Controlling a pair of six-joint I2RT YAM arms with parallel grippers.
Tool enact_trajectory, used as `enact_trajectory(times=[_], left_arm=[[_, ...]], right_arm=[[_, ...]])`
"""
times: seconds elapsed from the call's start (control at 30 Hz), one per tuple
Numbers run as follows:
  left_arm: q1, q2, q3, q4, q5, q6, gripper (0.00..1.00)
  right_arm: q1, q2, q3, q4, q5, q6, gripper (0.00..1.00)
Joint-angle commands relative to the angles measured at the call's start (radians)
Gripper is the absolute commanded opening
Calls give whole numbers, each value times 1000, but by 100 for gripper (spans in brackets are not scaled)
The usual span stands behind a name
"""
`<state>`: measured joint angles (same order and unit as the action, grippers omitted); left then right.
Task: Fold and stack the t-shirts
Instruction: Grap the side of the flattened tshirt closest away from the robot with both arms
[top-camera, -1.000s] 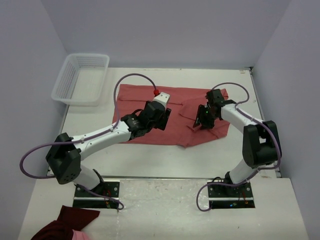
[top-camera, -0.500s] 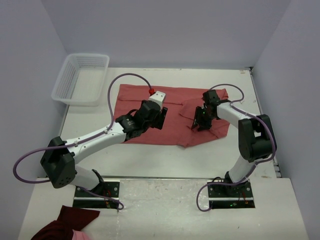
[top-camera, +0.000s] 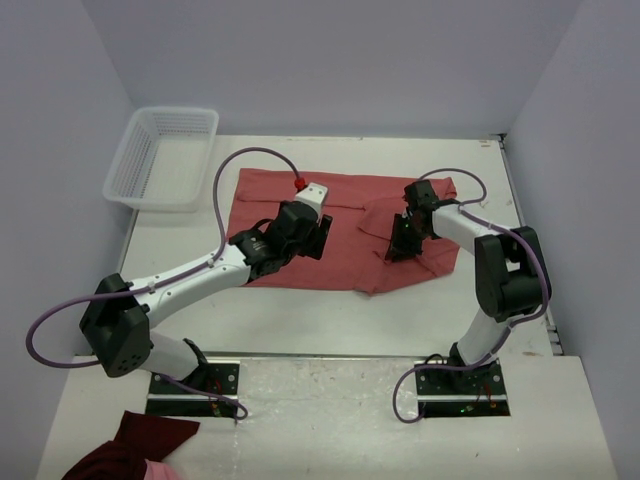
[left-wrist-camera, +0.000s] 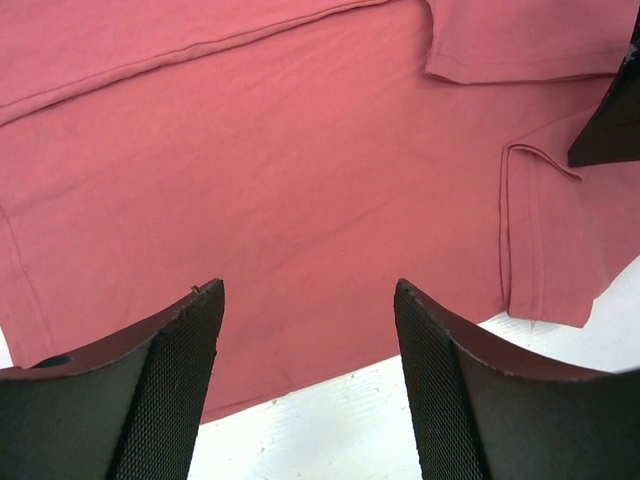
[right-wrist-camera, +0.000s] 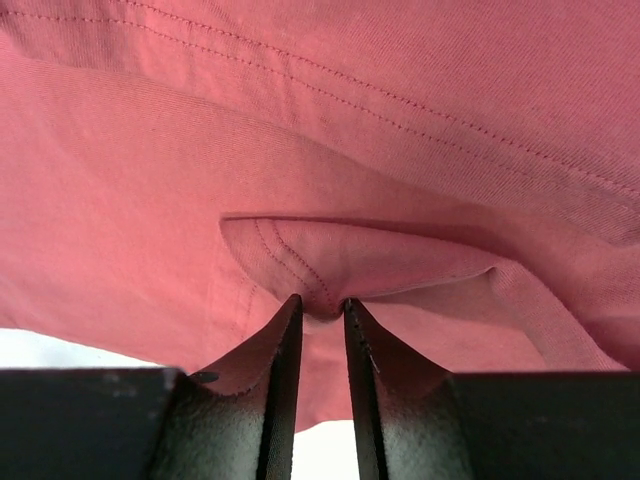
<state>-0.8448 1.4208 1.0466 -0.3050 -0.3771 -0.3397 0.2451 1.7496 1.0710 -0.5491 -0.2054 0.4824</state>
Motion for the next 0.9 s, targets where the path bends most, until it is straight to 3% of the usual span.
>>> enact_trajectory(times=[0.0, 0.17, 0.3, 0.53, 0.67, 0.77, 0.87], left_arm=[[12, -36, -13, 20, 3, 1, 70], [18, -46, -22, 18, 1, 2, 71], [32, -48, -26, 9, -8, -1, 71], [91, -52, -39, -31, 6, -62, 68], [173, -66, -85, -43, 70, -149, 57], [236, -88, -149, -29, 156, -203, 61], [254, -97, -212, -51, 135, -252, 61]], right_arm=[[10, -6, 6, 32, -11, 10, 24], [14, -4, -6, 40, -9, 12, 22], [17, -15, -2, 26, 17, 13, 0], [20, -154, -5, -14, 75, 10, 0], [20, -254, 6, -51, 89, 7, 0], [20, -330, 9, -80, 87, -2, 0], [20, -400, -9, -84, 86, -10, 0]])
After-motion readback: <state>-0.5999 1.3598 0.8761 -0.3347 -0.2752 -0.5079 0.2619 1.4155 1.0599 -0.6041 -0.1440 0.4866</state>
